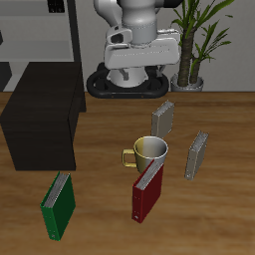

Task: Place the left yellow book upright on top of the shelf and place the white-yellow mug on top of the shelf

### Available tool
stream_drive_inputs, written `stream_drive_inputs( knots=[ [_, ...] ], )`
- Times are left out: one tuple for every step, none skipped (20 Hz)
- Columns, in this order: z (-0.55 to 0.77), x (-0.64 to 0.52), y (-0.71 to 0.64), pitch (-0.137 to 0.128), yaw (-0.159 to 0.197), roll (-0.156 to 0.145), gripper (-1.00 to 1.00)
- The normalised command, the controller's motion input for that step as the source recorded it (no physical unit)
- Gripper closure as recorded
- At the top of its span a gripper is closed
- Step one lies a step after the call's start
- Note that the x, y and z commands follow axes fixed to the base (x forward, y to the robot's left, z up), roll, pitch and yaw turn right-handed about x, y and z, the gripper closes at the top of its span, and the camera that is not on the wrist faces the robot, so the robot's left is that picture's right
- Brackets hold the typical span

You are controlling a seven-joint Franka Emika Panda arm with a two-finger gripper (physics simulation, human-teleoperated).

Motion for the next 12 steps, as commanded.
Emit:
stream_drive_inputs(
  knots=[
    [0.08,0.07,0.31,-0.038,0.038,-0.014,-1.0],
    [0.01,0.09,0.02,0.0,0.0,0.0,-1.0],
    [0.03,0.0,0.27,-0.04,0.003,-0.051,-1.0],
    [0.11,0.13,0.31,-0.066,0.015,-0.075,-1.0],
    [0.0,0.0,0.0,0.0,0.0,0.0,-1.0],
    [0.02,0.21,0.61,0.06,-0.128,0.01,-1.0],
    [0.03,0.01,0.53,-0.019,0.026,0.053,-1.0],
    [0.04,0.09,-0.04,0.0,0.0,0.0,-1.0],
    [0.0,0.1,0.63,-0.052,0.075,0.081,-1.0],
    [-0.04,0.12,0.47,0.013,-0.032,0.009,-1.0],
    [-0.01,0.17,0.51,-0.027,0.081,0.035,-1.0],
    [0.0,0.15,0.28,-0.006,-0.019,-0.006,-1.0]
  ],
)
